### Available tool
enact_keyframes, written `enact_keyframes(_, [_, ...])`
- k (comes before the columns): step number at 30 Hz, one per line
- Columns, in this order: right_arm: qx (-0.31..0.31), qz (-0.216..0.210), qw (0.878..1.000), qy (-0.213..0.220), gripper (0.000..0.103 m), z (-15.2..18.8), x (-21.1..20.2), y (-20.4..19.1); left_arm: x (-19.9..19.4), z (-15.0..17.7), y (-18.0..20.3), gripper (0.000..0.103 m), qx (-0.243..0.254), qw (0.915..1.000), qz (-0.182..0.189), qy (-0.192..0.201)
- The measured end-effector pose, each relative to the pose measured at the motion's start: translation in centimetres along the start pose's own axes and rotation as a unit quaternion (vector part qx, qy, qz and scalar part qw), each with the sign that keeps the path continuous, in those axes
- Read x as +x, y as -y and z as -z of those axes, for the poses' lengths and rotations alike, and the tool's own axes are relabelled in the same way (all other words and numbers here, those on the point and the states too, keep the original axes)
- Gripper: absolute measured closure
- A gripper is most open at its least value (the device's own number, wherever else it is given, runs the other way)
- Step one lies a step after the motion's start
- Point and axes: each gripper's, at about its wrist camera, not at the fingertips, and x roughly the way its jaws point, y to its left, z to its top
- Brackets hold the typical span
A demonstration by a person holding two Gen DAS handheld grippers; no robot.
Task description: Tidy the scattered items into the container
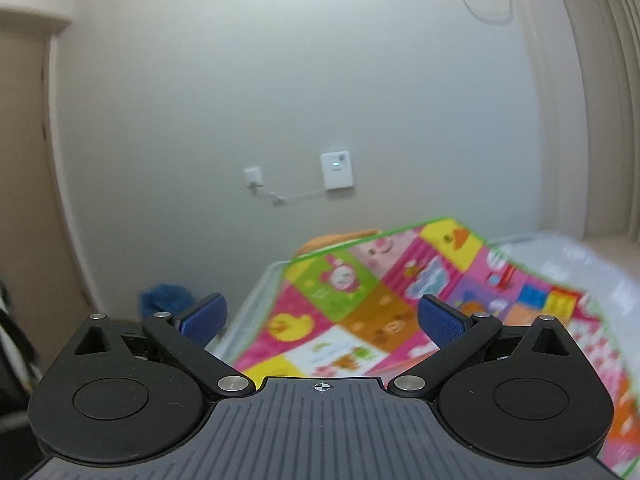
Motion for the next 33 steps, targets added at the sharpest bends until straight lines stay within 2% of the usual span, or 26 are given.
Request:
enact_keyframes(3, [0.004, 0.022, 1.000, 0.004, 0.000, 0.4, 0.7, 1.5, 2.9, 0.7, 0.7, 0.000, -0.045, 0.9978, 0.045, -0.017])
enact_keyframes(6, [0.030, 0.050, 0.998, -0.007, 0.000, 1.1, 2.4, 3.4, 6.7, 2.0, 2.9, 0.000, -0.054, 0.9952, 0.068, -0.045])
enact_keyframes(9, [0.024, 0.069, 0.996, -0.048, 0.000, 2.4, 5.2, 5.7, 9.9, 4.6, 5.4, 0.000, -0.053, 0.9923, 0.088, -0.069])
enact_keyframes(12, [-0.060, 0.066, 0.987, -0.133, 0.000, 5.0, 9.4, 7.5, 12.9, 8.6, 7.7, 0.000, -0.054, 0.9867, 0.108, -0.109])
enact_keyframes(14, [-0.137, 0.049, 0.968, -0.204, 0.000, 7.7, 12.6, 8.4, 13.9, 12.0, 8.8, 0.000, -0.075, 0.9835, 0.111, -0.122])
enact_keyframes(18, [-0.291, 0.045, 0.915, -0.277, 0.001, 14.4, 17.2, 9.1, 14.8, 20.0, 9.8, 0.000, -0.154, 0.9671, 0.130, -0.155])
enact_keyframes(20, [-0.329, 0.039, 0.889, -0.316, 0.016, 17.4, 18.8, 8.7, 15.9, 24.0, 10.2, 0.000, -0.165, 0.9611, 0.127, -0.182])
enact_keyframes(21, [-0.328, 0.030, 0.881, -0.339, 0.022, 18.6, 19.2, 8.6, 16.5, 25.8, 10.5, 0.000, -0.155, 0.9609, 0.124, -0.193])
enact_keyframes(23, [-0.308, 0.013, 0.873, -0.377, 0.022, 20.3, 19.3, 9.0, 17.7, 28.1, 11.2, 0.000, -0.113, 0.9573, 0.114, -0.240])
enact_keyframes(24, [-0.303, 0.010, 0.869, -0.391, 0.021, 21.1, 19.4, 9.2, 18.0, 28.4, 11.3, 0.000, -0.103, 0.9546, 0.129, -0.248])
enact_keyframes(25, [-0.305, 0.012, 0.863, -0.402, 0.014, 22.0, 19.8, 9.4, 18.0, 28.4, 11.5, 0.000, -0.094, 0.9562, 0.144, -0.237])
enact_keyframes(28, [-0.316, 0.029, 0.850, -0.420, 0.007, 24.3, 21.5, 10.4, 17.4, 27.2, 12.6, 0.000, -0.045, 0.9682, 0.149, -0.196])
enact_keyframes(30, [-0.319, 0.031, 0.843, -0.432, 0.007, 25.4, 22.1, 11.2, 16.5, 26.5, 13.5, 0.000, 0.010, 0.9719, 0.169, -0.164])
enact_keyframes(32, [-0.340, 0.020, 0.827, -0.447, 0.008, 26.8, 22.5, 11.5, 15.6, 26.0, 14.2, 0.000, 0.066, 0.9706, 0.186, -0.137])
enact_keyframes(33, [-0.360, 0.017, 0.817, -0.451, 0.013, 27.5, 22.6, 11.4, 15.5, 25.9, 14.3, 0.000, 0.080, 0.9691, 0.194, -0.130])
